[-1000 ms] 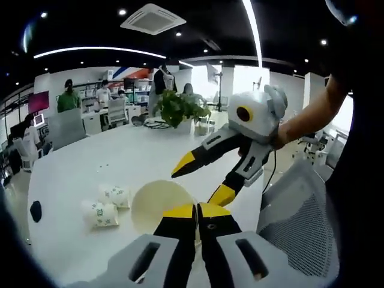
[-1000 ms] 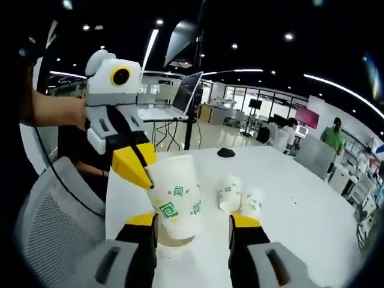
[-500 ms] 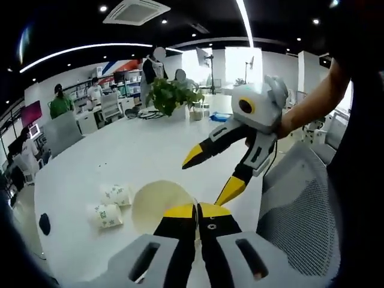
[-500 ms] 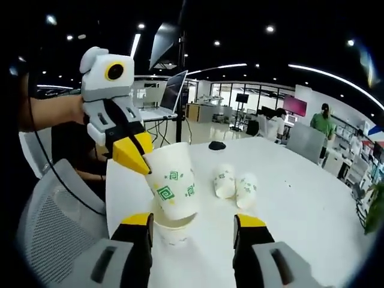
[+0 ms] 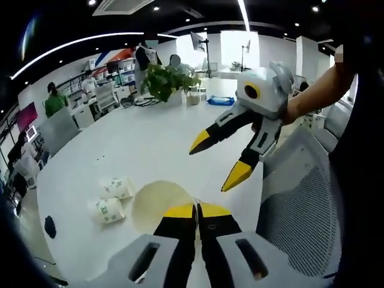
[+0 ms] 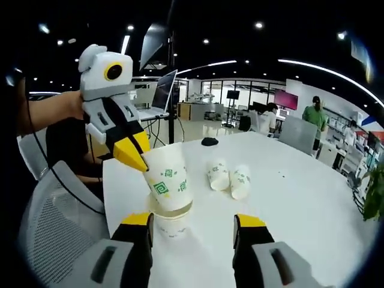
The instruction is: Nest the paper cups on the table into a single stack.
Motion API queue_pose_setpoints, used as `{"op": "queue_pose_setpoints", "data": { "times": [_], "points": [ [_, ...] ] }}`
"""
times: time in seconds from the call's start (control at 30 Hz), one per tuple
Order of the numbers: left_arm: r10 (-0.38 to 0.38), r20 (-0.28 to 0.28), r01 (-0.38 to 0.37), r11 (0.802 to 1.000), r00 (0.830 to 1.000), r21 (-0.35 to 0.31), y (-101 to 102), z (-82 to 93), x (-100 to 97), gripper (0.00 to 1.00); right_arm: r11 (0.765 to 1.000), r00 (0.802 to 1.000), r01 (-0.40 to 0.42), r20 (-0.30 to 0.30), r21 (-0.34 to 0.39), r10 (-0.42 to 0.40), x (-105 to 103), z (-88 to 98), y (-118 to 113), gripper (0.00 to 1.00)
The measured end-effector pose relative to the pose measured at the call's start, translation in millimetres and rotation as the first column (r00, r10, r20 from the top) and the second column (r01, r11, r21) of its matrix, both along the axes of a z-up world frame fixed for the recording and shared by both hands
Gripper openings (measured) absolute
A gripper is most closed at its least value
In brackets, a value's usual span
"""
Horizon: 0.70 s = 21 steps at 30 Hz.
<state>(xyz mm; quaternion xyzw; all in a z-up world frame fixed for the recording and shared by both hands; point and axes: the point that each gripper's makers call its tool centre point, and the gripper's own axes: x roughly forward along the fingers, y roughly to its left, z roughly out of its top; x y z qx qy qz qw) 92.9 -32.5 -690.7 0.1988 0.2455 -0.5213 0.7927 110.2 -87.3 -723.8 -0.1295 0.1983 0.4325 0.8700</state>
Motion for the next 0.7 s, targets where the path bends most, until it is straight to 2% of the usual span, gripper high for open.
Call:
{"op": "queue_pose_setpoints", "data": {
  "times": [0.13, 0.37, 0.7],
  "points": [
    [-0.023, 0.011, 0.022, 0.999, 1.0, 0.026, -3, -4.2, -2.1, 0.0, 1.0, 1.0, 0.008, -0.01, -0.004, -0.008, -1, -2.0, -2, 0.52],
    [-0.029, -0.016, 0.03, 0.999, 0.999, 0.037, -4, -14.7, -0.9, 0.0, 1.0, 1.0, 0.017, -0.012, 0.01, -0.017, 0, -0.3, -2, 0.52],
    [-0.072, -0.043, 0.076, 0.992, 0.996, 0.105, -8, -37.8, -0.3, 0.01, 0.999, 0.999, 0.031, -0.03, 0.011, -0.03, -6, -4.6, -6, 0.51]
  ]
}}
